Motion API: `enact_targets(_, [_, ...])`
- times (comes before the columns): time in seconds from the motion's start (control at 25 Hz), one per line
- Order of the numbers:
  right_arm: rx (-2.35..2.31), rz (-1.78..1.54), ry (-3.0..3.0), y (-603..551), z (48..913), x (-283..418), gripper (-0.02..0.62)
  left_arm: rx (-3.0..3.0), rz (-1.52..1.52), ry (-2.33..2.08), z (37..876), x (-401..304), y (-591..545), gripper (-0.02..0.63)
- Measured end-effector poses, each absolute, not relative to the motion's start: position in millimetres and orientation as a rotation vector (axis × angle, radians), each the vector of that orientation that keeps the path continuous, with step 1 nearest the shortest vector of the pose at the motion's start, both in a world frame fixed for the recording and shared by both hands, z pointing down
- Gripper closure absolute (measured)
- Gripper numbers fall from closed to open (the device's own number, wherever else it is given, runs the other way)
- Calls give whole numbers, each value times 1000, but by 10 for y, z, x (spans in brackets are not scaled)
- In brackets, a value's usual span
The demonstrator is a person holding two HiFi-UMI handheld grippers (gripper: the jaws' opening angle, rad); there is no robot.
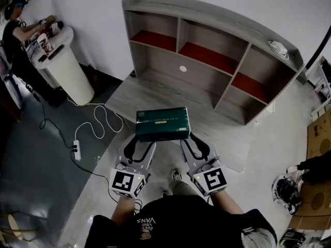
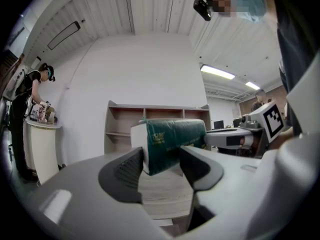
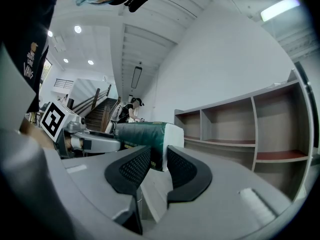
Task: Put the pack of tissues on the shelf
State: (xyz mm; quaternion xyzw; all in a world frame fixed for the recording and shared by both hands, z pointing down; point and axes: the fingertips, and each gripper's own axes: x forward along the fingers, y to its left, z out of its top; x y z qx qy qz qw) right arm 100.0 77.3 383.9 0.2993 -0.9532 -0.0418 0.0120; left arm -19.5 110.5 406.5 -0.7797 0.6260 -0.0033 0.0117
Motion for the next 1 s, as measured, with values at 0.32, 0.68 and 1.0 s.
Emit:
enact_targets(0.32, [874,-145,-3008,80,3757,873,495,-2377,-15,1991,3987,-313,460,353])
enact_targets(0.68, [777,-151,-3048,-537,3757,777,495,-2310,-14,2065,4000,-380,-75,353])
enact_targets(1.0, [697,-144,-3083,-897,3777,704,495,-2258,-22,2135,4048,-424,-358,353])
